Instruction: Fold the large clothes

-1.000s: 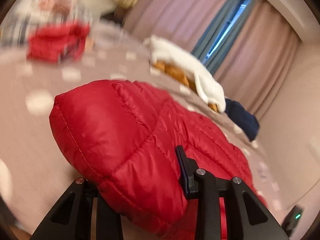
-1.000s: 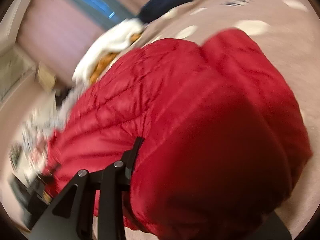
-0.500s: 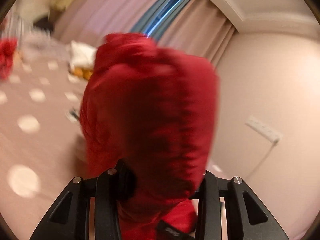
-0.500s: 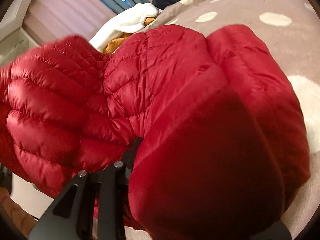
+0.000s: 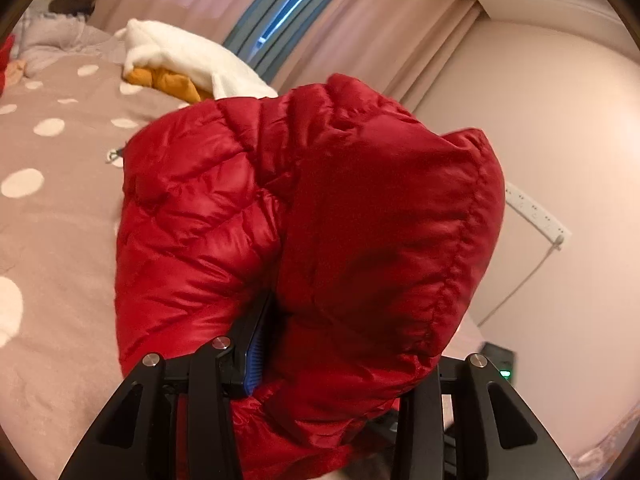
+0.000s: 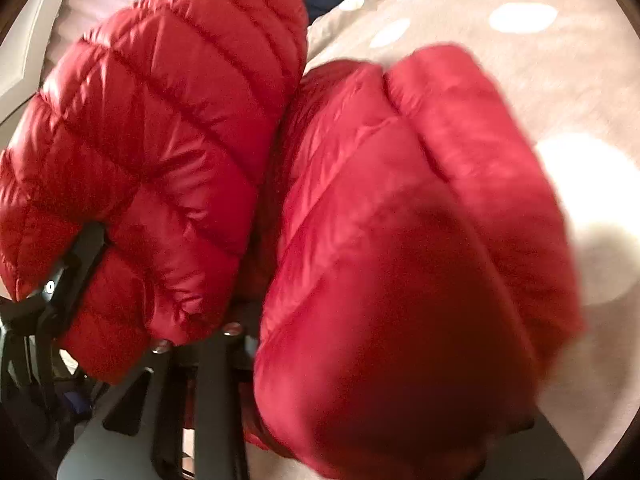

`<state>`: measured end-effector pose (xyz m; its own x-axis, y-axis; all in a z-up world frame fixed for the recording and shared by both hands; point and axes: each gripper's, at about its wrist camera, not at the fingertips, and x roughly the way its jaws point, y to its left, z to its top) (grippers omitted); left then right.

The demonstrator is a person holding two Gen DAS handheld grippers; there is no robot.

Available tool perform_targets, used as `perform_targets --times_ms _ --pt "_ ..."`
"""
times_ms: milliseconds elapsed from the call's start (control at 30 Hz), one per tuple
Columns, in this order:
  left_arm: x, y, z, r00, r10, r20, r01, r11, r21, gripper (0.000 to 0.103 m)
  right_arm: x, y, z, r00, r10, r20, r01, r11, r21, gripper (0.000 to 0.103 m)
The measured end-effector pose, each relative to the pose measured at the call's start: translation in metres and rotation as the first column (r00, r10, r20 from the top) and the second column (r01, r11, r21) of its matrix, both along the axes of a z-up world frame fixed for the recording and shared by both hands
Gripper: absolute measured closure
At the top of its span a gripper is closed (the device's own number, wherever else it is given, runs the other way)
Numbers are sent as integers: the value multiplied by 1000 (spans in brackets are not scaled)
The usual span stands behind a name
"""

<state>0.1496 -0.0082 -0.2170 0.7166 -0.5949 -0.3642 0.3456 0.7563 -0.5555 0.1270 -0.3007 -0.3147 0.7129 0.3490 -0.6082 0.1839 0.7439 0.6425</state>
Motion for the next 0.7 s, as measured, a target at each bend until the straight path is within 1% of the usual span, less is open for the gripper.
perform_targets --times_ms 33,67,100,133,167,233,300,333,400,433,467,500,533,567,600,633,667,700 --pt "-2 -1 -1 1000 3 -2 -3 1000 -7 65 -3 -3 5 1000 -24 2 24 999 -42 49" --pt "-2 -2 -2 1000 1 -6 -1 1000 -15 64 -10 -7 12 998 -60 7 60 993 -101 43" --pt "-2 -4 -2 1000 0 -10 0 1000 -17 64 -16 -11 18 995 -98 17 100 984 -151 32" --pt "-1 -6 -2 1000 -5 -14 5 1000 -15 62 -23 -16 24 990 -138 34 142 972 -188 25" --pt "4 -7 -1 1000 -10 -18 9 1000 -14 59 -32 -21 31 982 -179 53 187 956 -227 25" --pt "7 -12 -1 999 -17 -27 17 1000 -10 57 -40 -30 43 972 -216 86 232 932 -279 25" --pt "17 -13 -5 999 -21 -34 21 1000 -10 49 -49 -37 53 963 -243 119 268 912 -311 25" --pt "19 -16 -6 999 -29 -36 29 1000 -1 43 -54 -41 58 957 -256 137 287 903 -319 25" --pt "21 -30 -6 999 -37 -25 38 997 71 40 -63 -48 67 943 -283 174 326 888 -324 23" --pt "22 -40 -7 999 -39 -18 41 990 134 40 -66 -50 70 938 -292 186 339 883 -325 21" --pt "23 -56 -10 999 -53 -9 53 971 231 38 -71 -53 72 935 -296 193 346 880 -326 21" --pt "22 -70 -13 998 -71 0 67 947 314 35 -69 -53 76 933 -299 201 352 877 -327 21" --pt "20 -85 -16 996 -89 9 78 915 396 31 -71 -55 78 929 -303 213 360 873 -330 21" --pt "18 -101 -21 995 -95 26 71 872 485 29 -72 -54 81 927 -306 219 366 869 -334 21" --pt "16 -113 -26 994 -95 47 53 834 549 27 -75 -54 83 924 -310 226 373 863 -340 21" --pt "14 -121 -31 993 -96 63 41 810 585 24 -75 -54 85 921 -312 232 378 859 -346 21" --pt "13 -128 -36 992 -94 86 22 790 613 24 -72 -55 86 920 -313 237 381 856 -348 21" --pt "13 -130 -38 991 -91 98 10 785 620 24 -68 -56 87 920 -313 238 382 856 -350 21"
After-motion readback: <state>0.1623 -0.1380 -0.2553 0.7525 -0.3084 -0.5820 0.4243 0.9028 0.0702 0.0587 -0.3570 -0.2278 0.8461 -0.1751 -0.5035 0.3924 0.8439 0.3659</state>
